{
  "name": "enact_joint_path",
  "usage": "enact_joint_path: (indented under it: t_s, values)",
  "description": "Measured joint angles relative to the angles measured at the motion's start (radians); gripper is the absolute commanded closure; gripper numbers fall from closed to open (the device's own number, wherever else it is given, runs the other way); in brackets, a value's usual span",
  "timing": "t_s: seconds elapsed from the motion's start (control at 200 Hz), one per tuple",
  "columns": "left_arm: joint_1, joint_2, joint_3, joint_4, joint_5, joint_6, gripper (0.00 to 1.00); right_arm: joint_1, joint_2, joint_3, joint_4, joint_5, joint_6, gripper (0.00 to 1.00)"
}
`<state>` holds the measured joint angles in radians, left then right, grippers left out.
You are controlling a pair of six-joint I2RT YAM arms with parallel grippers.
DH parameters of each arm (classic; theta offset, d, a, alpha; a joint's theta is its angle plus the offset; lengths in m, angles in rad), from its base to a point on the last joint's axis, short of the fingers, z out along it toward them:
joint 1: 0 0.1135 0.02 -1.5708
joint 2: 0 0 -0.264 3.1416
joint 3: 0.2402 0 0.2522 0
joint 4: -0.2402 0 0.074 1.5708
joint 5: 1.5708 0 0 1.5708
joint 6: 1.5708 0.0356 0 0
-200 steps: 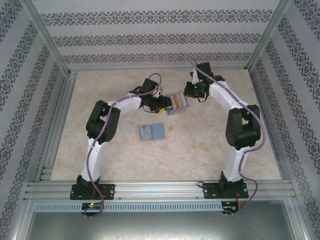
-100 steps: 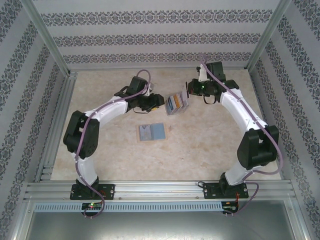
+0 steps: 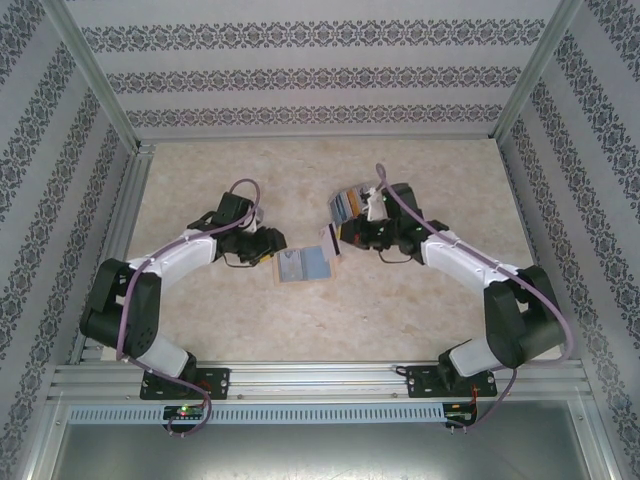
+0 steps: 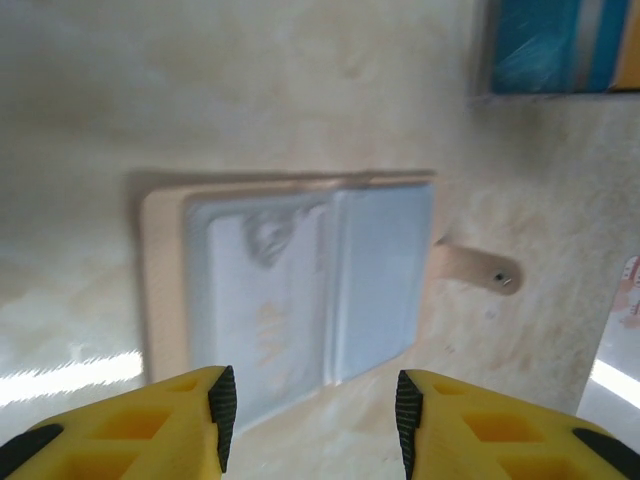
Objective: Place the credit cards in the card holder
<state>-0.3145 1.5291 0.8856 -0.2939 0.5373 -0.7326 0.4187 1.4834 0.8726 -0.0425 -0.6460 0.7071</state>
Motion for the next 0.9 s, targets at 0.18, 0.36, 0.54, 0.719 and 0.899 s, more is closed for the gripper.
enact_joint_path:
  t_s: [0.18,0.36,0.54,0.719,0.899]
  values:
    - [0.003,-0.015,-0.072,-0.005,0.001,0.002,0.53,0.074,0.092,-0.042,0.155,-0.004,0.077,1.0]
    - [0.003,0.006,-0.091,0.006,0.004,0.002,0.54,0.088,0.179,-0.064,0.242,-0.008,0.116,1.0]
    - [0.003,0.043,-0.091,0.041,0.013,0.001,0.54,0.088,0.231,-0.064,0.288,-0.01,0.132,1.0]
    - [0.003,0.069,-0.091,0.057,0.02,-0.001,0.54,0.09,0.261,-0.064,0.318,-0.01,0.136,1.0]
    - [0.003,0.083,-0.091,0.061,0.031,-0.002,0.54,0.101,0.304,-0.063,0.346,-0.011,0.15,1.0]
